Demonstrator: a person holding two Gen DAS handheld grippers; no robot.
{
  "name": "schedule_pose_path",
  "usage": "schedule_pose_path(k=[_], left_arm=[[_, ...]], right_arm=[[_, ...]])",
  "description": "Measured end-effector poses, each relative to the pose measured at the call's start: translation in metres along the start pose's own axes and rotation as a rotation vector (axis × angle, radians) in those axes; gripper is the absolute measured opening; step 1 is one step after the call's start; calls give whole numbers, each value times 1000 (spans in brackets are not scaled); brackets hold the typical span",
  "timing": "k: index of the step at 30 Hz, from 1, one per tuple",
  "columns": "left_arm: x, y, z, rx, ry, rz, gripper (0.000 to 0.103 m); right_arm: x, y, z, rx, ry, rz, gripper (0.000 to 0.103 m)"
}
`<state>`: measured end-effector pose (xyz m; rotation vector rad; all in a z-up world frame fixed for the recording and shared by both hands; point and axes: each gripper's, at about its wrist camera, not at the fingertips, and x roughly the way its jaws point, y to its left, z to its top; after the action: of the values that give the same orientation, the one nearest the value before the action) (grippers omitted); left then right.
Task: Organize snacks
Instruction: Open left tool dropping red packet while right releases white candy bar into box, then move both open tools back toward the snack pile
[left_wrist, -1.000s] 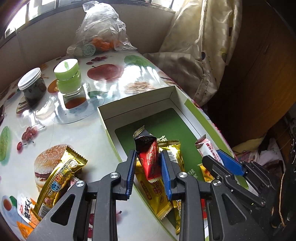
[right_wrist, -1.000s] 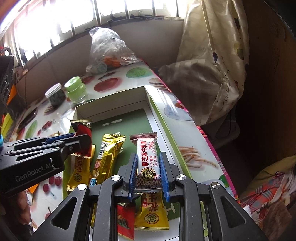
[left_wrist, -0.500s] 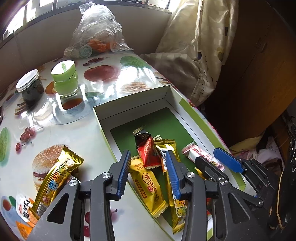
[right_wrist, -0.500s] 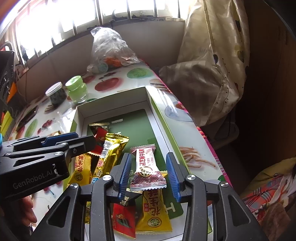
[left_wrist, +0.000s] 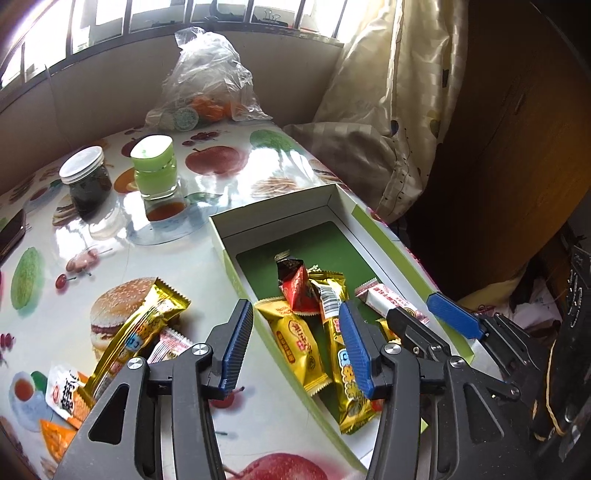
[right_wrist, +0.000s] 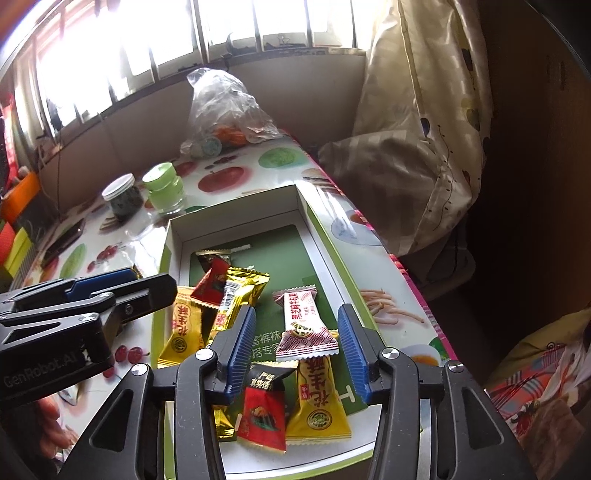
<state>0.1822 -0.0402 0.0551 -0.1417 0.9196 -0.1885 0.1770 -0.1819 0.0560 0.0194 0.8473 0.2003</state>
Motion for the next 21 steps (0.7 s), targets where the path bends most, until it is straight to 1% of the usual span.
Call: schedule_pose_path(k=[14,21], left_arm=[[-40,11,-20,-27,-60,25,50],[-58,22,-33,-42,-85,60,50]], right_arm=[[-28,14,-6,7,-40,33,47],[-35,27,-10,-8,-50,59,47]])
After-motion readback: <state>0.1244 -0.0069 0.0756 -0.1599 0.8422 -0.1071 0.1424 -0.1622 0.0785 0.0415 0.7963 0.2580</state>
